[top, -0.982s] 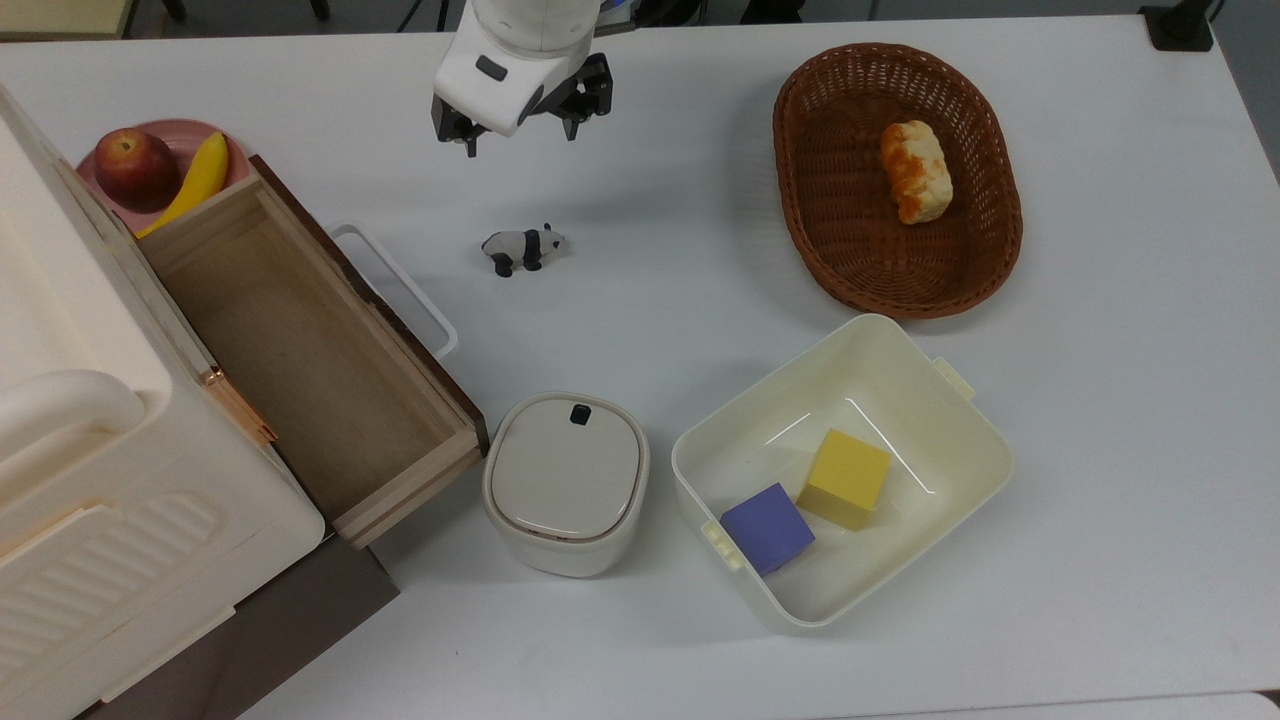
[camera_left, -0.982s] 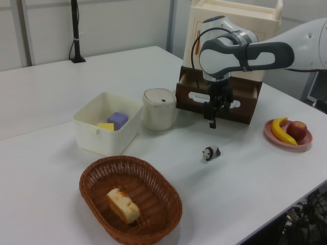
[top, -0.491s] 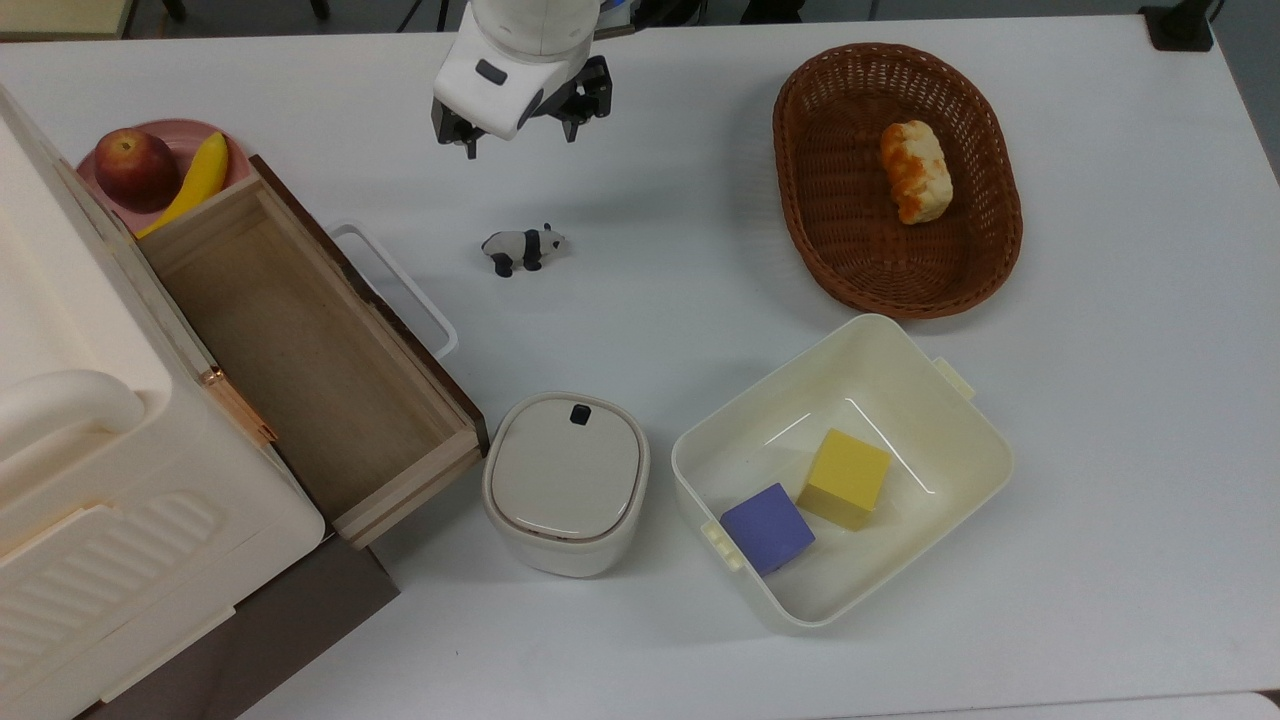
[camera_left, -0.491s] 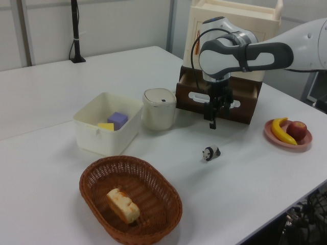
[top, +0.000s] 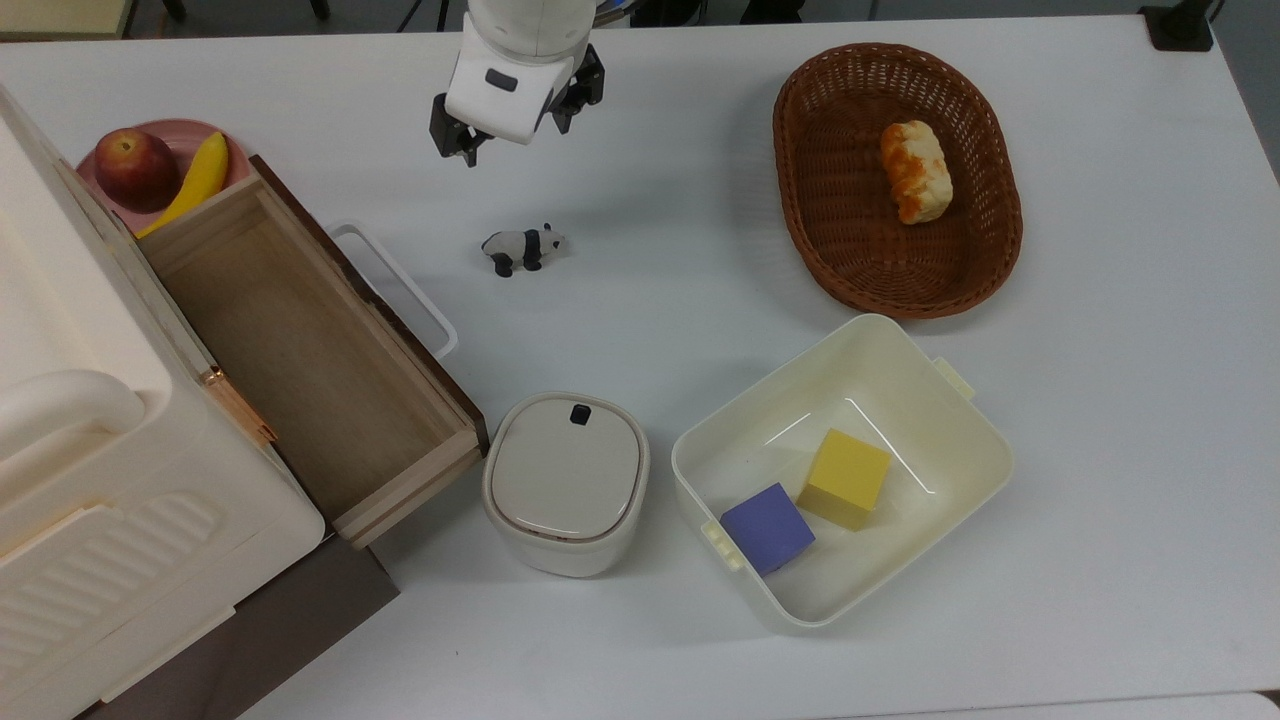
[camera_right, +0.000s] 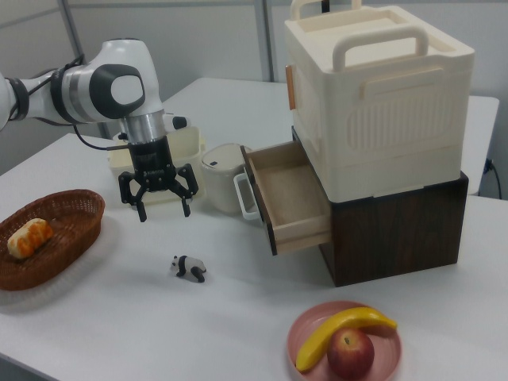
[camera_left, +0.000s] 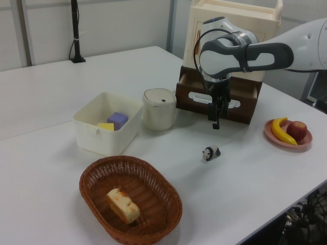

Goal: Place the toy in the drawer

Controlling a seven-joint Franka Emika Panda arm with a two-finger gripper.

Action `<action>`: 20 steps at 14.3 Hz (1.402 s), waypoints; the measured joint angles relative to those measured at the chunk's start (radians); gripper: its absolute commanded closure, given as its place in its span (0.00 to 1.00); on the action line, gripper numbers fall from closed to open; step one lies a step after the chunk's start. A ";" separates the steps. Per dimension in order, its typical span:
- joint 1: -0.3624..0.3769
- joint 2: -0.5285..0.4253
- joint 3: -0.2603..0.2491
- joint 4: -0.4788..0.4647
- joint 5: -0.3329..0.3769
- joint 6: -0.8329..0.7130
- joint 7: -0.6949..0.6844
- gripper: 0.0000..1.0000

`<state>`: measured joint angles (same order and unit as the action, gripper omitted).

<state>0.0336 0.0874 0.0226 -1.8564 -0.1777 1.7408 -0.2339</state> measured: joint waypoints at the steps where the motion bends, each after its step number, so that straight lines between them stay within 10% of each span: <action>1: 0.000 0.000 0.000 0.000 0.000 0.000 0.000 0.00; 20: -0.005 0.006 0.000 0.000 -0.009 0.000 -0.182 0.00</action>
<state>0.0288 0.0938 0.0229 -1.8568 -0.1872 1.7403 -0.4161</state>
